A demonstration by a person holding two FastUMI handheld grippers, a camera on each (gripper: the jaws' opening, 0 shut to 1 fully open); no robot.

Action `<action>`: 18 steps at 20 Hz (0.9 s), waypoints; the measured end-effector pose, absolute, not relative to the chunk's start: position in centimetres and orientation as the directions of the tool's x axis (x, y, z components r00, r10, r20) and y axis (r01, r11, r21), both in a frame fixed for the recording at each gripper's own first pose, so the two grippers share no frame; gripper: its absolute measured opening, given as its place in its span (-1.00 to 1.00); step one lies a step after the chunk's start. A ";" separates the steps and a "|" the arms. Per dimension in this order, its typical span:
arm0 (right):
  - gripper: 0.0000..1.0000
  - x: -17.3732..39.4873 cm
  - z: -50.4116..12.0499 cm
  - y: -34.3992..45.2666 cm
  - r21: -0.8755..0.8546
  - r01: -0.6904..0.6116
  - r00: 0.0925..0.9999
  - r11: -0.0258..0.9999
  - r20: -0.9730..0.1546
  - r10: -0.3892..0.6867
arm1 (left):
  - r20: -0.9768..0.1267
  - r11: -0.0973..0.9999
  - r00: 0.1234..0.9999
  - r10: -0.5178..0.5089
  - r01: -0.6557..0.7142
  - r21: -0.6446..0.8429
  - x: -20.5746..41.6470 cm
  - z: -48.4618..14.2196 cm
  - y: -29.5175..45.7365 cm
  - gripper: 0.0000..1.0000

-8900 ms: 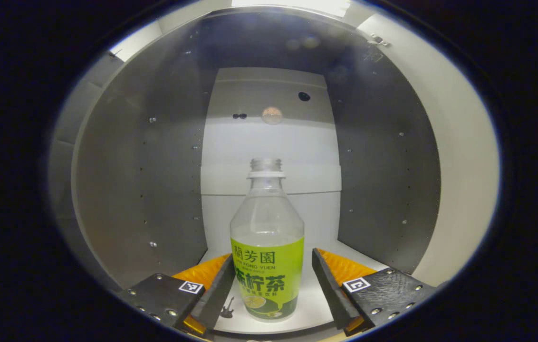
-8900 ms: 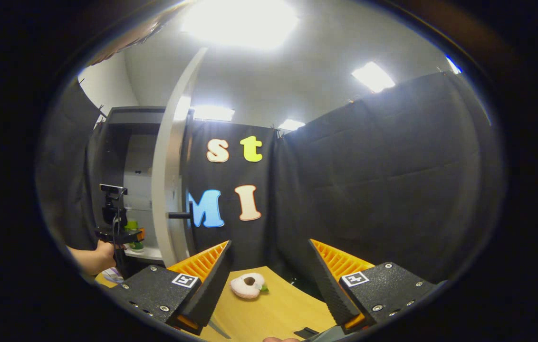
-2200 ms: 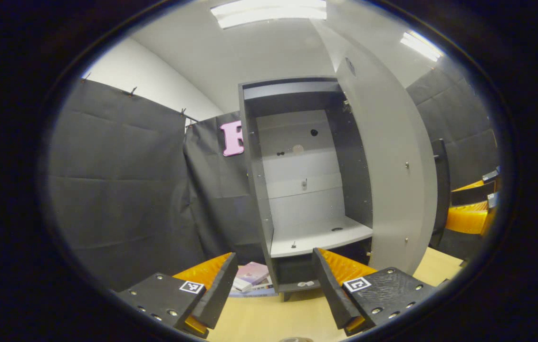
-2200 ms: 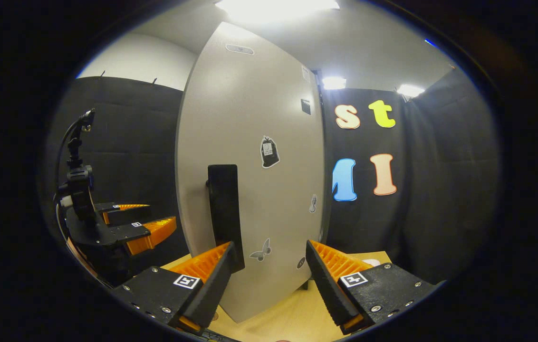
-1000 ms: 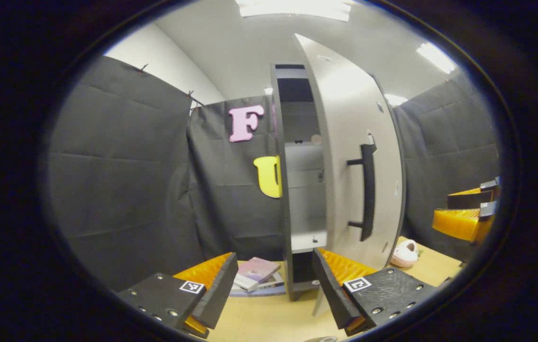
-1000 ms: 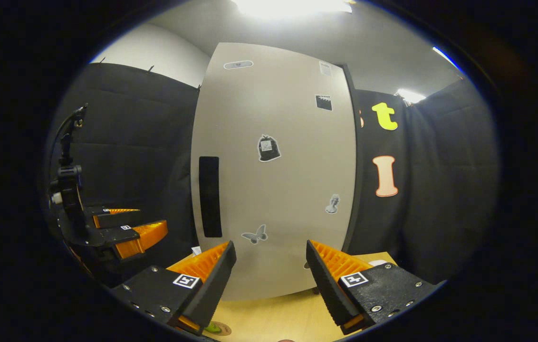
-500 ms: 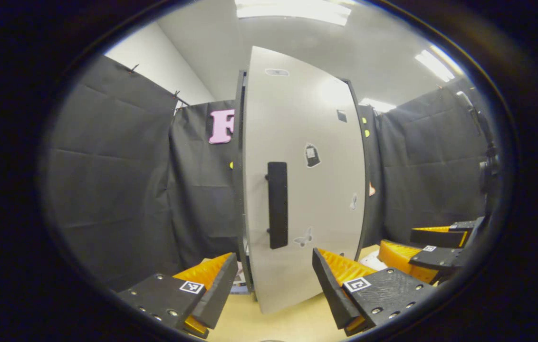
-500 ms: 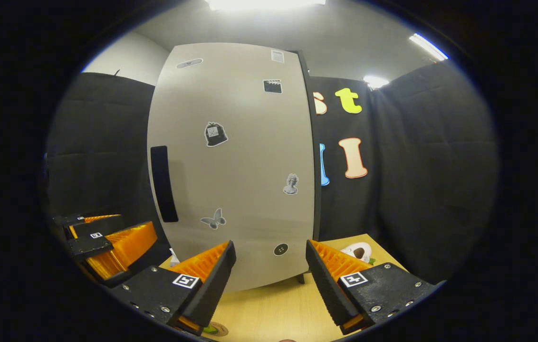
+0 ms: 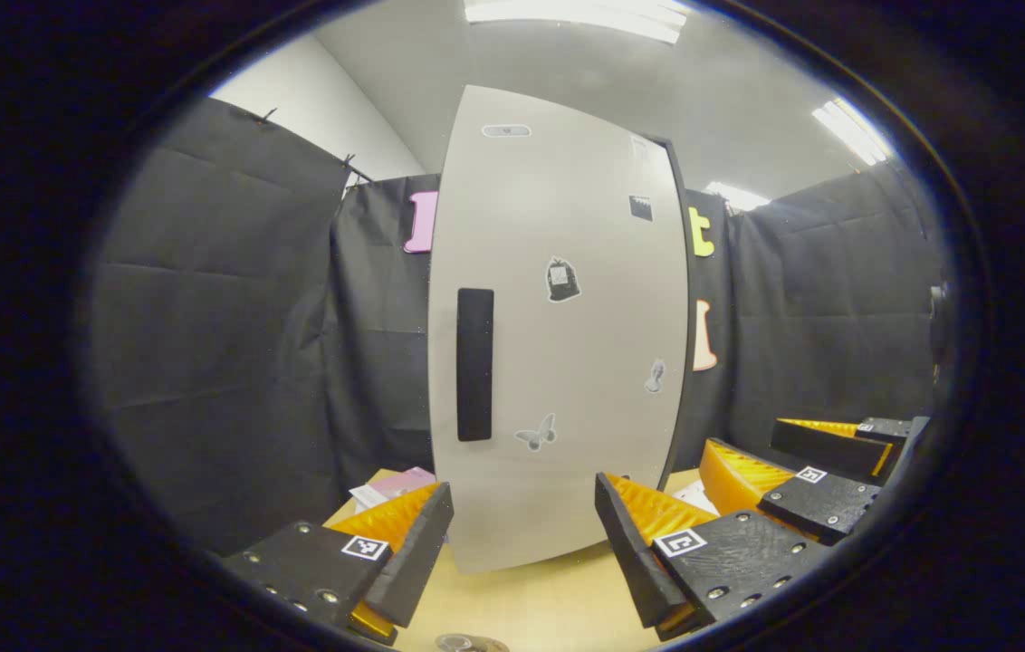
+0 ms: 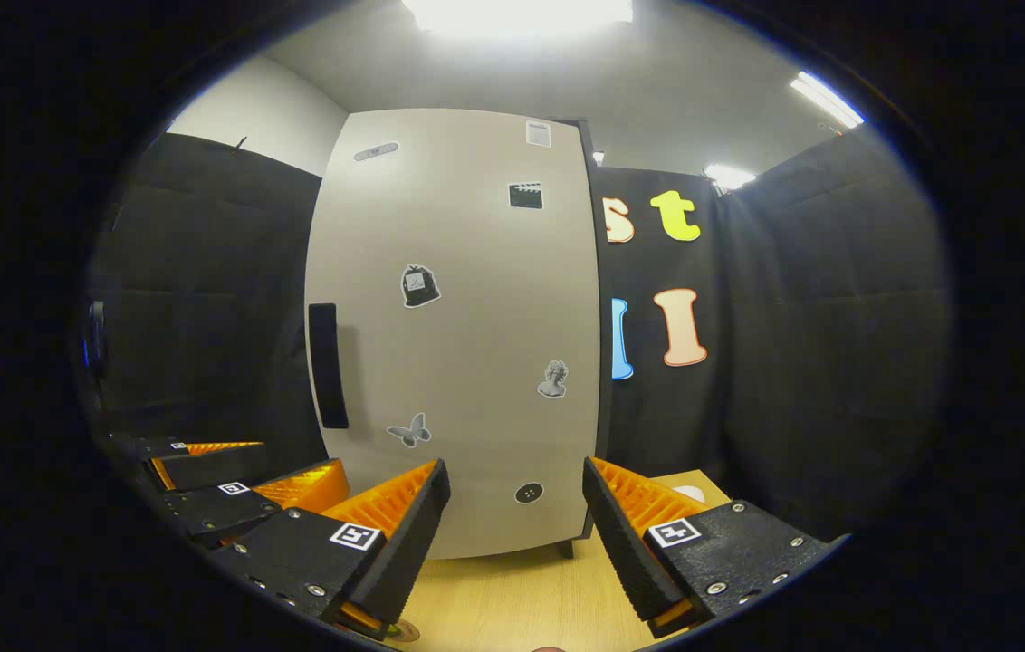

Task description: Open the cabinet door with the right hand, grasp the bottle in the cabinet with the left hand and place it on the coaster, then close the cabinet door with the right hand.

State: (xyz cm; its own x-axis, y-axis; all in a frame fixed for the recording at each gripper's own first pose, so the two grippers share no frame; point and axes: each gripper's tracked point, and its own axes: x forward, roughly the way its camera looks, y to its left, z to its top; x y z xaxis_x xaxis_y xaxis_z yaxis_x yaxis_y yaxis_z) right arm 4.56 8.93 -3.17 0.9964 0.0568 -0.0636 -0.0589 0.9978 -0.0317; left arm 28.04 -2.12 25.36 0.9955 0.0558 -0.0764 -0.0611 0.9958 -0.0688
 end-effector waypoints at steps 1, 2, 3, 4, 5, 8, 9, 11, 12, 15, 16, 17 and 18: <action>0.84 4.5 -3.1 8.9 -0.034 -0.061 0.996 0.998 -0.061 0.059 | -0.077 0.995 0.995 0.070 -0.075 -0.069 28.2 25.2 -2.1 0.94; 0.84 4.5 -3.1 8.9 -0.029 -0.068 0.996 0.997 -0.062 0.067 | -0.080 0.994 0.994 0.078 -0.083 -0.067 28.0 25.2 -2.1 0.94; 0.84 4.4 -3.3 9.0 -0.023 -0.071 0.995 0.997 -0.066 0.069 | -0.069 0.994 0.994 0.091 -0.094 -0.053 27.7 25.6 -1.9 0.94; 0.84 4.5 -3.5 8.9 -0.012 -0.072 0.995 0.997 -0.072 0.071 | -0.053 0.994 0.994 0.098 -0.100 -0.036 27.4 26.0 -1.9 0.80; 0.84 4.5 -3.6 8.9 0.000 -0.076 0.994 0.997 -0.078 0.076 | -0.038 0.994 0.994 0.107 -0.107 -0.022 27.2 26.4 -1.9 0.80; 0.84 4.4 -3.5 8.5 0.009 -0.070 0.995 0.997 -0.077 0.071 | -0.004 0.995 0.995 0.098 -0.098 -0.010 26.9 27.1 -2.6 0.80; 0.83 4.4 -3.4 8.4 0.007 -0.069 0.995 0.998 -0.076 0.069 | 0.001 0.995 0.995 0.098 -0.098 -0.011 26.9 27.1 -2.5 0.94; 0.83 4.5 -3.3 8.6 0.009 -0.076 0.994 0.997 -0.076 0.077 | 0.008 0.996 0.996 0.088 -0.087 -0.027 26.8 27.1 -2.8 0.80; 0.83 4.5 -3.1 8.6 -0.002 -0.078 0.994 0.997 -0.072 0.078 | 0.001 0.996 0.996 0.090 -0.090 -0.028 26.8 26.9 -2.8 0.96; 0.83 4.3 -2.8 8.9 0.003 -0.089 0.994 0.996 -0.060 0.089 | 0.022 0.993 0.993 0.114 -0.113 -0.021 26.7 27.5 -2.2 0.80; 0.83 4.2 -2.6 9.0 0.009 -0.092 0.994 0.996 -0.054 0.093 | 0.036 0.994 0.993 0.109 -0.109 -0.020 27.0 27.9 -2.4 0.80; 0.84 4.2 -2.4 8.9 0.008 -0.092 0.995 0.996 -0.047 0.093 | 0.046 0.994 0.993 0.107 -0.106 -0.016 27.1 28.1 -2.5 0.96; 0.83 4.2 -2.2 8.7 0.003 -0.087 0.995 0.996 -0.042 0.087 | 0.051 0.994 0.993 0.105 -0.105 -0.014 27.2 28.2 -2.5 0.94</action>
State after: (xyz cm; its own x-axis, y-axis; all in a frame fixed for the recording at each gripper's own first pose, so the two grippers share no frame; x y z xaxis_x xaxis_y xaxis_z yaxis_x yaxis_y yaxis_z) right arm 4.20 8.73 -2.20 0.9953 0.0872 -0.0419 -0.0871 0.9962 0.0028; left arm 27.21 -2.54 28.15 0.9931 0.1053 0.0512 -0.1047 0.9944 -0.0135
